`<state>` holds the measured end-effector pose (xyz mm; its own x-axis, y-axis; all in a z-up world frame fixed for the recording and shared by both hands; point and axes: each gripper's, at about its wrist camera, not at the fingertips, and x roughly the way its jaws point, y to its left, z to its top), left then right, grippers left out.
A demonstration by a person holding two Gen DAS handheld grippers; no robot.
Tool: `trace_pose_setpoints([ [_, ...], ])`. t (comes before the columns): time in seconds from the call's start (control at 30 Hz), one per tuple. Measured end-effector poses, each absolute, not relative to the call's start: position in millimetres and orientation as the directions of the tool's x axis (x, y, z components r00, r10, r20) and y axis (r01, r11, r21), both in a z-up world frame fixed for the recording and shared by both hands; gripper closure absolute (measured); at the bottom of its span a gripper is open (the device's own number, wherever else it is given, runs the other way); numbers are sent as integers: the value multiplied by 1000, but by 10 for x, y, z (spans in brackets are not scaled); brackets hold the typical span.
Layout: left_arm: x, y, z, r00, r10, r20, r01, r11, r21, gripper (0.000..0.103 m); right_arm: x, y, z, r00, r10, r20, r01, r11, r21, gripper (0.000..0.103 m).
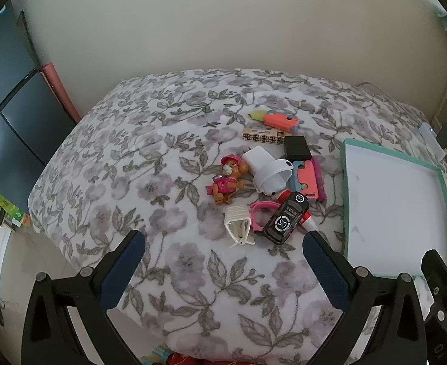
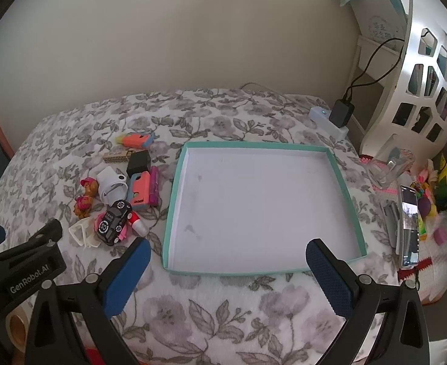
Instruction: Organize rigid objects
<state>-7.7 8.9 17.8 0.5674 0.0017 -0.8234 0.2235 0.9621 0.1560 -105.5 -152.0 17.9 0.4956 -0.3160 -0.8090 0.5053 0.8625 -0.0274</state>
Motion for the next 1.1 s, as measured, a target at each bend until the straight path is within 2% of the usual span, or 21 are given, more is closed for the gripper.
trace_pose_setpoints([
  [1.1, -63, 166, 176, 571, 28, -821, 180, 971, 158, 0, -1071, -1520, 188, 498, -321, -805, 508, 861, -29, 0],
])
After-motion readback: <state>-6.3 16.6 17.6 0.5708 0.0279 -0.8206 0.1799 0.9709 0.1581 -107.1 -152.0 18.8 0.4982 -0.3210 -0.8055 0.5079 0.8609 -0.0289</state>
